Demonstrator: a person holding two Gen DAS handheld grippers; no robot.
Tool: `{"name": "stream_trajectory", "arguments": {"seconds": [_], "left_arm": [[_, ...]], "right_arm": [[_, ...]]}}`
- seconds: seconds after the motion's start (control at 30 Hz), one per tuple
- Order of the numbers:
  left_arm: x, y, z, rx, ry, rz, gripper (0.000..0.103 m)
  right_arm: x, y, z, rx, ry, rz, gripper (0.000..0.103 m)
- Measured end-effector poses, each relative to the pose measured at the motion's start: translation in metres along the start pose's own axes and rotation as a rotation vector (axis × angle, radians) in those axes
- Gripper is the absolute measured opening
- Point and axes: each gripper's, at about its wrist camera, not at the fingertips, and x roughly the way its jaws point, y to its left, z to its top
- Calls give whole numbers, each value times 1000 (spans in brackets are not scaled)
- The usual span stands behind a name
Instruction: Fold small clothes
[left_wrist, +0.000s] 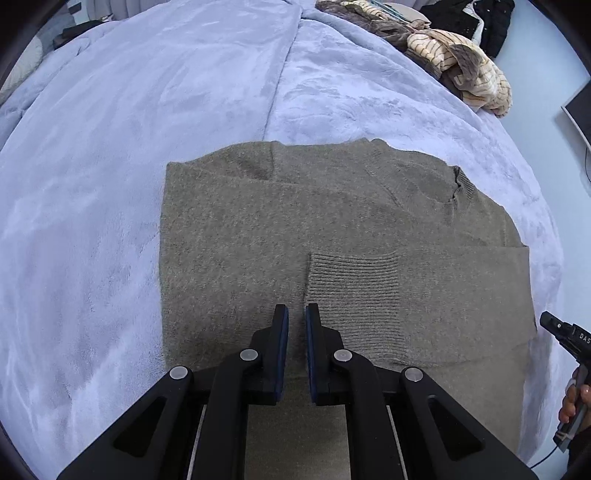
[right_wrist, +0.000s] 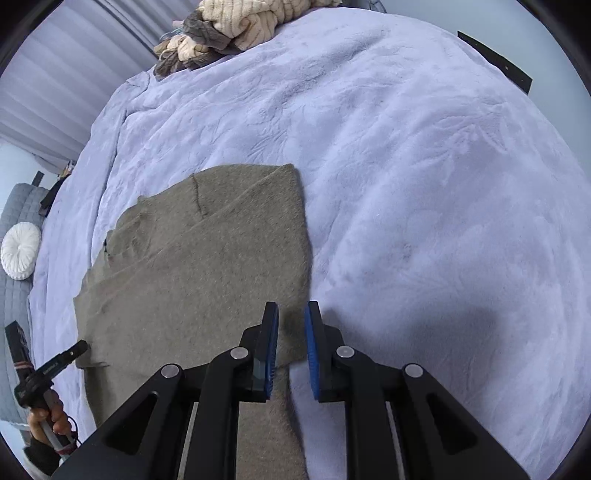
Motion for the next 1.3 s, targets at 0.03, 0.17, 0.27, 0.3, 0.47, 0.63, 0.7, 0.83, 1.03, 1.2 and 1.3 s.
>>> {"name": "stream_trajectory", "arguments": {"seconds": [0.03,0.17,0.27,0.3,0.47,0.63,0.7,0.83,1.03,1.2,1.3], "left_arm": [[-1,-4,0,13,-6,-4,10],[10,-27,-1,61,3,26,10],[30,-31,-9,68,55,75,10],[31,-31,-10,63,49,75,10],[25,-34,-13,77,46,89,10],[21,-34,-12,65,51,98,10],[21,-32,-12,56,53,99,10],[19,-31,-14,52,53,105,10],[14,-31,-15,49,56,118,10],[11,-31,-18,48,63,126,11],[11,-30,-21,51,70,140,11]], "right_arm": [[-1,6,-5,-12,4,13,16],[6,26,-16,-47,23,37,16],[23,33,-20,-67,56,9,16],[30,32,-22,-74,71,-7,16],[35,22,-25,-49,84,0,16],[23,22,-29,-29,87,-4,16],[18,22,-31,-24,86,-2,18],[11,22,-35,-7,84,-1,23],[7,24,-44,5,92,3,29],[6,28,-49,9,98,9,29],[6,31,-51,9,100,13,29]]}}
